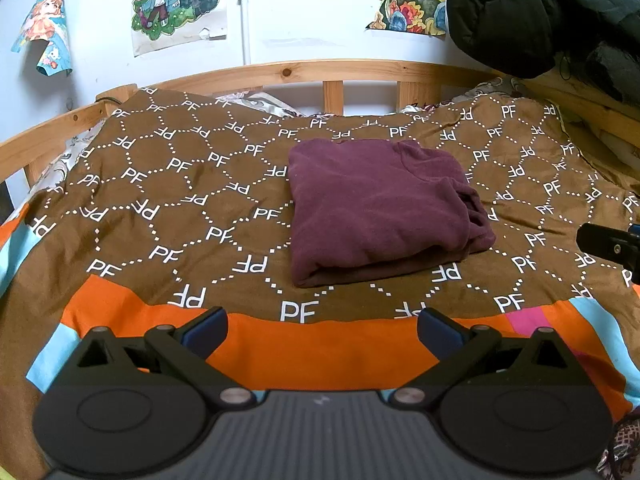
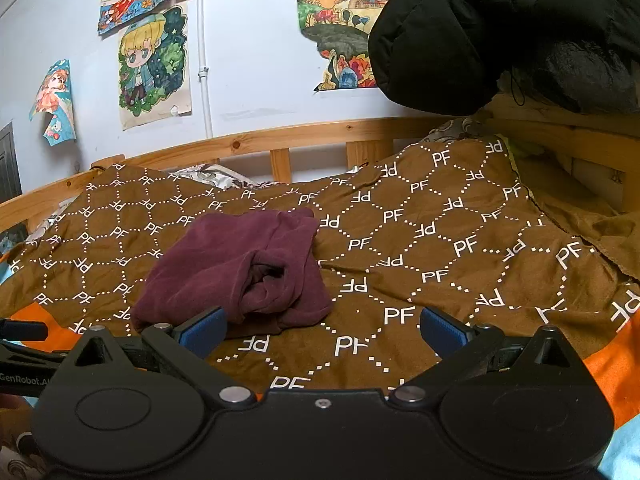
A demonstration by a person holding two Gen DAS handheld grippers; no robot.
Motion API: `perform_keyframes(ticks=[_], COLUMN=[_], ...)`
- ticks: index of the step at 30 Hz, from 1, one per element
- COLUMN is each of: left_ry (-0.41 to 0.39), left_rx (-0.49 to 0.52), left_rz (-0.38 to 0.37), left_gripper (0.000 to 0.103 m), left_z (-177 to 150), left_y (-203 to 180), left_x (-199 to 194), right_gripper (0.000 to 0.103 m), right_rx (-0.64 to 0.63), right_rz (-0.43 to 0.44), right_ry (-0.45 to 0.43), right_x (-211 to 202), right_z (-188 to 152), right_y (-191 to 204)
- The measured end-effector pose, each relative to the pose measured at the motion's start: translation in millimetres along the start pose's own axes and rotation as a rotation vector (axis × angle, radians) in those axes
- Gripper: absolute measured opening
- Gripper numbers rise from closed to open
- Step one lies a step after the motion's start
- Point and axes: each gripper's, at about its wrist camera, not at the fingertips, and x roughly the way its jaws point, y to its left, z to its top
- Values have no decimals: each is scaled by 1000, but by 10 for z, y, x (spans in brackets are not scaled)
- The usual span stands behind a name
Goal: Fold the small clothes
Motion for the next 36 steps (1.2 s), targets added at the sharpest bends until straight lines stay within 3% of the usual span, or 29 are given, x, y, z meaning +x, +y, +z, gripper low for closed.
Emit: perform_keyframes(ticks=[36], left_ry=[23], left_rx=[45], left_rz=[45], left_gripper=[103], left_z=[-15], left_y=[-9], left_x=[34], right_gripper=[102], right_rx=[-1], right_rz=[0], right_ry=[8], right_x=[19], right_z=[-23], right_y=[2])
